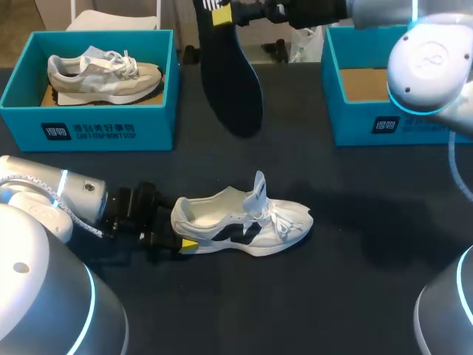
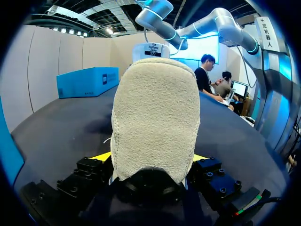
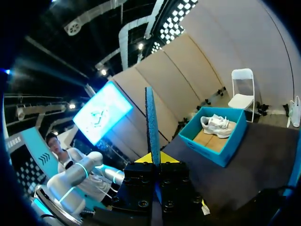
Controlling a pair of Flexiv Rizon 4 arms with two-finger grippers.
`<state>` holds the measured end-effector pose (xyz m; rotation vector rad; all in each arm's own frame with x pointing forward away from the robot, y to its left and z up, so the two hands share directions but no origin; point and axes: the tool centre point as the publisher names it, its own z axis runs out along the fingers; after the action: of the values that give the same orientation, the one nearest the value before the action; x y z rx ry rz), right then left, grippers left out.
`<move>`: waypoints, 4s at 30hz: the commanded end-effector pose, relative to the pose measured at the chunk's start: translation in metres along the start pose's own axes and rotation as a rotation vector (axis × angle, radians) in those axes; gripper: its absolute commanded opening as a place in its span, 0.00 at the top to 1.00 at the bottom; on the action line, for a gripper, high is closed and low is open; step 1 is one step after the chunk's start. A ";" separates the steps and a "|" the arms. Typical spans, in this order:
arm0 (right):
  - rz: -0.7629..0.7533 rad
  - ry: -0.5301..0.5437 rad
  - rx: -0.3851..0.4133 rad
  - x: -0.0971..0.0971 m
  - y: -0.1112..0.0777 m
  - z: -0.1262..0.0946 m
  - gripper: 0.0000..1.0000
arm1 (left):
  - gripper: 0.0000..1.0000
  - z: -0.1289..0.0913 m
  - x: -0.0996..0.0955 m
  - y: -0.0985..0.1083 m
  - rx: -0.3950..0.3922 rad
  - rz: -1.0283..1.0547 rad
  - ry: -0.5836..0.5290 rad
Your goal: Take the shoe out of the shoebox, open the shoe tongue, remove and reinsert the insole, then place the shoe into the shoebox
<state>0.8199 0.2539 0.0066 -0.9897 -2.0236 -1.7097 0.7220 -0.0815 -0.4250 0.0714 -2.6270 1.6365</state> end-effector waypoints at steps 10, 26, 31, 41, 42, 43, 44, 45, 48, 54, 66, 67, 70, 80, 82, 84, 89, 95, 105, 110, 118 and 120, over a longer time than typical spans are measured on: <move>0.047 0.131 -0.064 0.027 -0.015 -0.023 1.00 | 1.00 0.002 -0.001 0.003 -0.004 0.000 0.001; 0.109 0.203 -0.044 0.068 -0.047 -0.039 1.00 | 1.00 0.002 -0.001 0.003 -0.004 0.000 0.001; 0.121 0.237 -0.035 0.079 -0.054 -0.042 1.00 | 1.00 0.002 -0.001 0.003 -0.004 0.000 0.001; 0.136 0.228 -0.017 0.081 -0.058 -0.044 1.00 | 1.00 0.002 -0.001 0.003 -0.004 0.000 0.001; 0.136 0.228 -0.017 0.081 -0.058 -0.044 1.00 | 1.00 0.002 -0.001 0.003 -0.004 0.000 0.001; 0.136 0.228 -0.017 0.081 -0.058 -0.044 1.00 | 1.00 0.002 -0.001 0.003 -0.004 0.000 0.001; 0.136 0.228 -0.017 0.081 -0.058 -0.044 1.00 | 1.00 0.002 -0.001 0.003 -0.004 0.000 0.001; 0.136 0.228 -0.017 0.081 -0.058 -0.044 1.00 | 1.00 0.002 -0.001 0.003 -0.004 0.000 0.001; 0.136 0.228 -0.017 0.081 -0.058 -0.044 1.00 | 1.00 0.002 -0.001 0.003 -0.004 0.000 0.001; 0.146 0.233 -0.022 0.079 -0.059 -0.047 1.00 | 1.00 0.002 -0.001 0.003 -0.004 0.000 0.001; 0.205 0.161 -0.055 0.079 -0.068 -0.097 1.00 | 1.00 0.002 -0.001 0.003 -0.004 0.000 0.001; 0.206 0.156 -0.055 0.080 -0.069 -0.100 1.00 | 1.00 0.002 -0.001 0.003 -0.004 0.000 0.001; 0.206 0.146 -0.052 0.082 -0.070 -0.107 1.00 | 1.00 0.002 -0.001 0.003 -0.004 0.000 0.001; 0.194 0.171 -0.052 0.091 -0.082 -0.117 1.00 | 1.00 0.002 -0.001 0.003 -0.004 0.000 0.001; 0.173 0.177 -0.066 0.094 -0.086 -0.117 1.00 | 1.00 0.002 -0.001 0.003 -0.004 0.000 0.001; 0.157 0.172 -0.056 0.097 -0.091 -0.115 1.00 | 1.00 0.002 -0.001 0.003 -0.004 0.000 0.001; 0.159 0.170 -0.061 0.100 -0.099 -0.113 1.00 | 1.00 0.002 -0.001 0.003 -0.004 0.000 0.001; 0.164 0.170 -0.071 0.104 -0.106 -0.114 1.00 | 1.00 0.002 -0.001 0.003 -0.004 0.000 0.001; 0.177 0.156 -0.074 0.108 -0.116 -0.123 1.00 | 1.00 0.002 -0.001 0.003 -0.004 0.000 0.001; 0.173 0.139 -0.083 0.107 -0.114 -0.122 1.00 | 1.00 0.002 -0.001 0.003 -0.004 0.000 0.001; 0.173 0.139 -0.083 0.107 -0.114 -0.122 1.00 | 1.00 0.002 -0.001 0.003 -0.004 0.000 0.001; 0.173 0.139 -0.083 0.107 -0.114 -0.122 1.00 | 1.00 0.002 -0.001 0.003 -0.004 0.000 0.001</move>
<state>0.6419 0.1620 0.0204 -1.0091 -1.7418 -1.7301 0.7221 -0.0814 -0.4252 0.0716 -2.6272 1.6364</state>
